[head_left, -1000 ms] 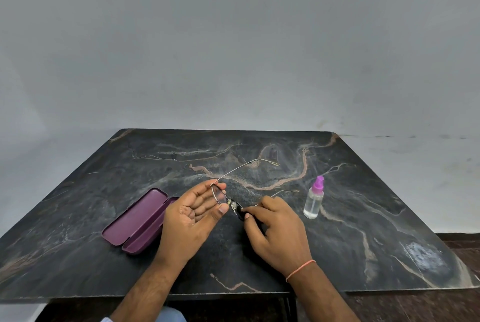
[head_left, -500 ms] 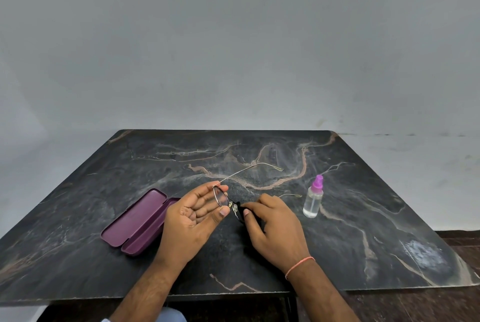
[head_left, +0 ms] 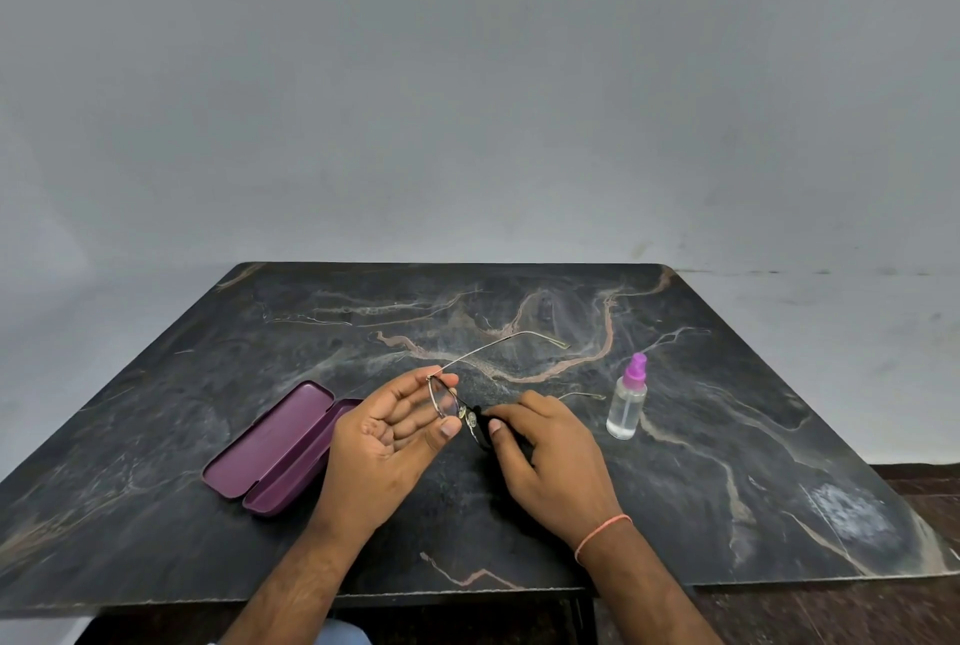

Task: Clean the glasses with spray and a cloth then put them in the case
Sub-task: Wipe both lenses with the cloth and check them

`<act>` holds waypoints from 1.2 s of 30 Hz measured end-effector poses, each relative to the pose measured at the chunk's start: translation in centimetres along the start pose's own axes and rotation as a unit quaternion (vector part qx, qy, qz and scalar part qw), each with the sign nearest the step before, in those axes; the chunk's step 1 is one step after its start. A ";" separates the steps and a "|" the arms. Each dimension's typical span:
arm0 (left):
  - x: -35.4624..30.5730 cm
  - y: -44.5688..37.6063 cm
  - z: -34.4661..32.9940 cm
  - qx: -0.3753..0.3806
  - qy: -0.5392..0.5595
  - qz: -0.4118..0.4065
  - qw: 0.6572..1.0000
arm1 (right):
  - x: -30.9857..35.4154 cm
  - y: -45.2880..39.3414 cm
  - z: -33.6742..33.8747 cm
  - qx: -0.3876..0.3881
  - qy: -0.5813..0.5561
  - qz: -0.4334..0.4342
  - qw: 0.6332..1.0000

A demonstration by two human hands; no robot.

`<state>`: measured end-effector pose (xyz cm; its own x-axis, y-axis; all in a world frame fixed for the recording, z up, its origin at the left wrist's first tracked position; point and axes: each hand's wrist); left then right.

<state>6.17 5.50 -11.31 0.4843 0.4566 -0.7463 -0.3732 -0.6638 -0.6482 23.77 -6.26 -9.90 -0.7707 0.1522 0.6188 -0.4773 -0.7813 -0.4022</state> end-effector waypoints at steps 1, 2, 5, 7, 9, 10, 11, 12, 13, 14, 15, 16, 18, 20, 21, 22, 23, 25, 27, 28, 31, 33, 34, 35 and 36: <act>0.0 0.0 0.0 0.002 0.001 0.001 1.000 | 0.0 0.0 0.0 0.006 -0.012 0.006 1.000; 0.0 0.0 0.0 0.005 0.001 0.002 1.000 | -0.1 -0.1 0.0 0.011 -0.022 0.013 1.000; -0.1 0.0 0.0 0.009 -0.002 0.001 1.000 | -0.1 0.0 0.0 0.020 -0.029 0.027 0.999; -0.2 0.0 0.0 0.007 -0.001 0.003 1.000 | -0.1 0.1 0.0 0.008 -0.014 0.022 1.000; -0.4 0.0 -0.1 0.002 0.005 0.007 1.000 | 0.1 0.1 -0.1 -0.002 0.015 0.007 1.000; -0.6 0.0 -0.1 -0.002 0.006 0.010 1.000 | 0.2 0.2 -0.1 -0.002 0.031 0.001 1.000; -0.7 0.0 -0.2 -0.004 0.005 0.011 1.000 | 0.2 0.2 -0.1 0.002 0.044 -0.005 0.999; -0.7 0.0 -0.2 -0.005 0.004 0.011 1.000 | 0.3 0.2 -0.1 0.006 0.050 -0.010 0.999; -0.8 0.0 -0.2 -0.005 0.004 0.010 1.000 | 0.3 0.2 -0.1 0.008 0.052 -0.014 0.999; -0.7 -0.1 -0.2 -0.005 0.005 0.011 1.000 | 0.3 0.2 0.0 0.010 0.050 -0.017 0.999; -0.7 -0.1 -0.2 -0.005 0.007 0.011 1.000 | 0.3 0.2 0.0 0.011 0.044 -0.018 0.999; -0.7 -0.1 -0.2 -0.006 0.008 0.011 1.000 | 0.3 0.3 0.1 0.013 0.034 -0.017 0.999; -0.5 -0.1 -0.2 -0.006 0.003 0.009 1.000 | 0.2 0.3 0.3 0.019 0.006 -0.010 1.000; -0.4 -0.1 -0.1 -0.005 -0.005 0.009 1.000 | 0.1 0.3 0.4 0.024 -0.026 -0.004 0.999; -0.4 0.0 -0.1 -0.006 -0.007 0.009 1.000 | 0.0 0.3 0.4 0.024 -0.037 -0.002 0.999; -0.4 0.0 0.0 -0.007 -0.008 0.008 1.000 | 0.0 0.3 0.5 0.022 -0.042 -0.001 0.999; -0.4 0.0 0.0 -0.008 -0.008 0.008 1.000 | 0.0 0.4 0.4 0.017 -0.040 -0.003 0.999; -0.5 0.0 0.0 -0.008 -0.008 0.010 1.000 | 0.2 0.4 0.3 0.005 -0.012 -0.016 1.000; -0.4 0.0 0.0 -0.004 -0.008 0.010 1.000 | 0.3 0.3 0.1 -0.004 0.033 -0.027 0.999; -0.3 0.0 0.0 -0.003 -0.007 0.010 1.000 | 0.3 0.2 0.0 -0.005 0.047 -0.028 0.999; -0.3 0.0 -0.1 0.000 -0.006 0.011 1.000 | 0.0 0.0 -0.1 0.002 0.043 -0.012 0.999; -0.3 -0.1 -0.2 0.003 -0.006 0.009 1.000 | -0.1 0.0 0.0 0.013 0.011 0.005 1.000; -0.3 -0.1 -0.2 0.004 -0.006 0.007 1.000 | -0.2 0.1 0.0 0.017 -0.005 0.011 1.000; -0.3 -0.1 -0.2 0.006 -0.007 0.005 1.000 | -0.2 0.1 0.1 0.018 -0.015 0.016 1.000; -0.3 -0.1 -0.2 0.007 -0.008 0.002 1.000 | -0.2 0.1 0.1 0.015 -0.017 0.017 1.000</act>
<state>6.21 5.26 -11.00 0.4692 0.4632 -0.7518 -0.3869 -0.6575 -0.6466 23.86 -6.44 -10.02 -0.7717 0.1049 0.6272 -0.4369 -0.8042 -0.4030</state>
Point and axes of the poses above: each hand's wrist, its own y-axis away from the middle knuckle, its own z-axis out of the back of the hand, x = y × z, and after that the axes turned 12 degrees about -z, right-handed
